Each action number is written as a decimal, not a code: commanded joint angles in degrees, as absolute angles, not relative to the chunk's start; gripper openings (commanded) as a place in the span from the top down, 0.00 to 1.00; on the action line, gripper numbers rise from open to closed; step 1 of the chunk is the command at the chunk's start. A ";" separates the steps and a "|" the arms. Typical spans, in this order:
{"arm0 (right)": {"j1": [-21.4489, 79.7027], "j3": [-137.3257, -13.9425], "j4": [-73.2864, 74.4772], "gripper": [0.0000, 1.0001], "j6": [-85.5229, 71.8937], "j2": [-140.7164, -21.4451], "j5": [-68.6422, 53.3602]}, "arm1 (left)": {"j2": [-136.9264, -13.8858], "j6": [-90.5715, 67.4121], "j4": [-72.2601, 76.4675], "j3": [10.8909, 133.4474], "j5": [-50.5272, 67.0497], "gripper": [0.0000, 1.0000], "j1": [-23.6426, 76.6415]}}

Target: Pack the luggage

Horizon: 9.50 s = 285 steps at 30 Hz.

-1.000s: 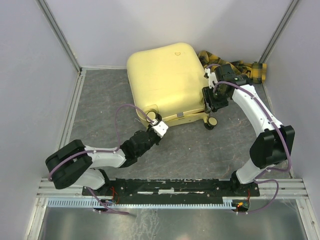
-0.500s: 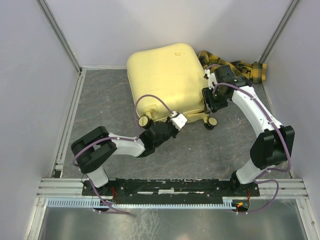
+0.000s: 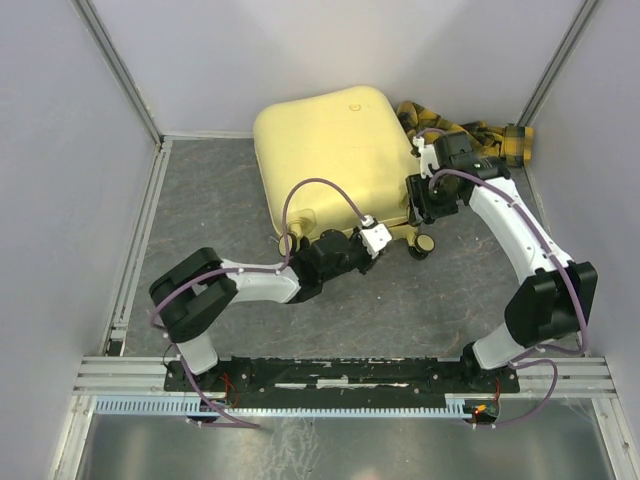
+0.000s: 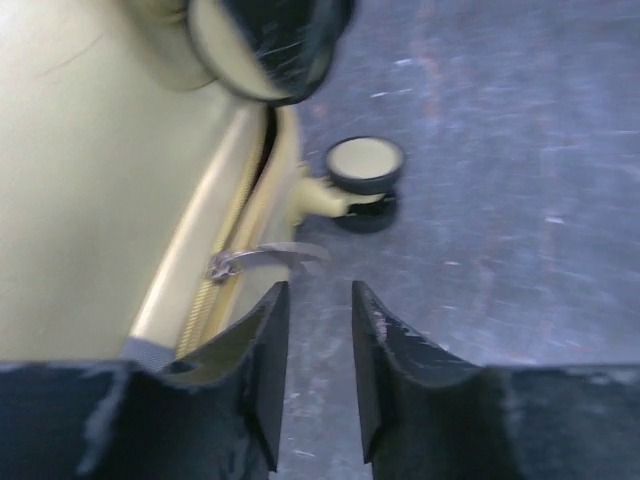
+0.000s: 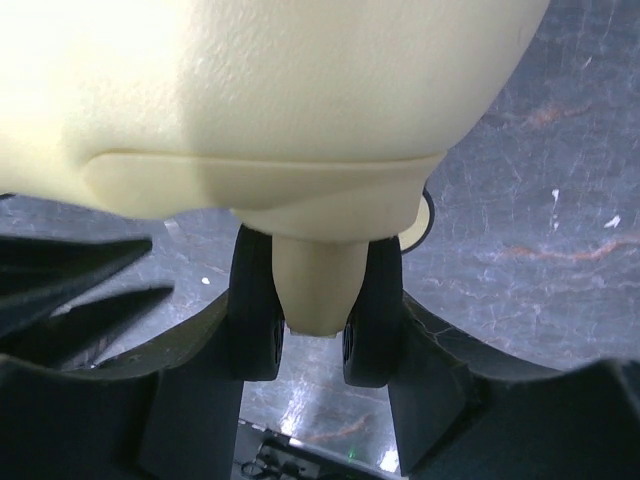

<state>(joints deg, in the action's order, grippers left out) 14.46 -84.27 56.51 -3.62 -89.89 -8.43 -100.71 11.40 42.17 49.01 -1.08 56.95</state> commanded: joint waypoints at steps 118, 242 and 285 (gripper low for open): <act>20.50 -36.72 -0.06 0.98 1.45 -65.56 9.51 | -65.08 -31.11 -27.38 52.64 -5.03 0.97 32.76; -16.94 -23.72 -33.29 0.98 4.92 -64.43 -23.72 | -92.24 104.09 -77.75 85.58 20.32 0.97 36.01; -25.06 -62.37 -19.56 0.98 18.24 -98.83 -53.58 | -87.05 116.46 -83.80 73.74 18.23 0.97 36.38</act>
<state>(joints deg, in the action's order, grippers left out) -22.48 -50.52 -9.23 12.43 -95.53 -65.95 -88.23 117.47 -60.62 77.97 30.28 40.10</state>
